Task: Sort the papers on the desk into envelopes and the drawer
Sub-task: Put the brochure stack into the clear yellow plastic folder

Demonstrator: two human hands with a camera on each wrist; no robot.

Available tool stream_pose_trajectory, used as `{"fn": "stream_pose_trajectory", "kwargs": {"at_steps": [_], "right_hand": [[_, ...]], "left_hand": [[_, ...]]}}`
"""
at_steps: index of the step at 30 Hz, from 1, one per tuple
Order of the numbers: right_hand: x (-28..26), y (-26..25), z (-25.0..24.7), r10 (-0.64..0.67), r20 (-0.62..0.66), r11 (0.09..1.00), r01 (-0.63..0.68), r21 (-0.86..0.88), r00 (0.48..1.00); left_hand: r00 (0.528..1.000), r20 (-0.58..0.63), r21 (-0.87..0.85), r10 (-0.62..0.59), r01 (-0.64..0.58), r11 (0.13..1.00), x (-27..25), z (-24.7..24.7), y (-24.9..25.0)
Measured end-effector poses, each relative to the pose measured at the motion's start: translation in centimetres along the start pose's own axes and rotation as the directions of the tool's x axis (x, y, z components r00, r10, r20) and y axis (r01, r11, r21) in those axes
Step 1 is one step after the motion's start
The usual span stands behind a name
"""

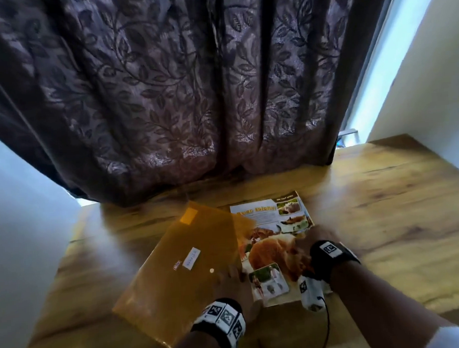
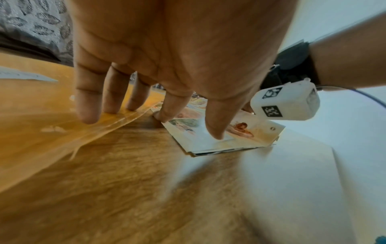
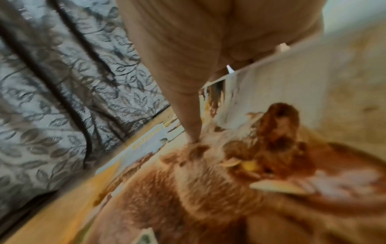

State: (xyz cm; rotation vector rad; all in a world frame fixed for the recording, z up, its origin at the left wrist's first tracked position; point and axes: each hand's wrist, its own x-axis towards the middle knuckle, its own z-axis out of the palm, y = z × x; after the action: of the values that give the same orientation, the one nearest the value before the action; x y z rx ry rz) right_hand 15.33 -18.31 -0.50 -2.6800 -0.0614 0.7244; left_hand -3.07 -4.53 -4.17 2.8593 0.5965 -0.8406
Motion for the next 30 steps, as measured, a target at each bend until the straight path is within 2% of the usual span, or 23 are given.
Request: {"fn": "stream_pose_trajectory", "kwargs": {"at_steps": [3, 8, 10, 14, 16, 18, 20, 22, 24, 27, 30], "right_hand": [[-1.8, -0.7, -0.4, -0.019, -0.01, 0.993, 0.018, -0.121, 1.0], [-4.2, -0.5, -1.1, 0.019, -0.049, 0.994, -0.024, -0.104, 0.999], [-4.7, 0.1, -0.5, 0.013, -0.059, 1.0, -0.014, -0.013, 0.998], [-3.2, 0.9, 0.5, 0.15, -0.094, 0.963, -0.124, 0.238, 0.984], [-2.6, 1.3, 0.5, 0.188, -0.081, 0.956, -0.164, 0.244, 0.979], [-2.3, 2.0, 0.3, 0.169, -0.024, 0.963, -0.16, 0.217, 0.985], [-1.7, 3.2, 0.5, 0.135, 0.004, 0.967, -0.133, 0.217, 0.991], [-0.9, 4.7, 0.7, 0.103, -0.032, 0.961, -0.091, 0.26, 0.994], [-0.9, 6.3, 0.4, 0.07, -0.038, 0.953, -0.056, 0.298, 0.997], [-0.4, 8.9, -0.1, 0.037, 0.037, 0.927, -0.048, 0.372, 0.999], [0.0, 10.6, -0.6, -0.022, 0.128, 0.888, -0.039, 0.457, 0.992]], "left_hand": [[0.999, -0.021, -0.031, 0.042, -0.042, 0.999, 0.1, 0.4, -0.6], [0.989, -0.065, -0.013, 0.136, -0.137, 0.99, 0.7, 0.4, -2.1], [0.987, -0.055, 0.016, 0.151, -0.15, 0.989, 0.6, 0.2, -2.2], [0.987, -0.035, 0.041, 0.154, -0.152, 0.987, 0.8, 0.2, -2.2], [0.985, -0.046, 0.018, 0.165, -0.164, 0.986, 1.0, 0.4, -2.5], [0.983, -0.073, -0.018, 0.167, -0.168, 0.986, 0.7, 0.1, -2.8], [0.982, -0.117, -0.072, 0.149, -0.158, 0.985, 0.6, 0.1, -3.2], [0.976, -0.187, -0.157, 0.112, -0.142, 0.977, 1.1, 0.6, -4.5], [0.973, -0.23, -0.21, 0.024, -0.074, 0.975, 1.9, 1.6, -6.1], [0.964, -0.251, -0.296, -0.09, 0.012, 0.955, 2.0, 2.6, -7.9], [0.958, -0.261, -0.301, -0.12, 0.037, 0.953, 1.9, 2.5, -8.0]]}}
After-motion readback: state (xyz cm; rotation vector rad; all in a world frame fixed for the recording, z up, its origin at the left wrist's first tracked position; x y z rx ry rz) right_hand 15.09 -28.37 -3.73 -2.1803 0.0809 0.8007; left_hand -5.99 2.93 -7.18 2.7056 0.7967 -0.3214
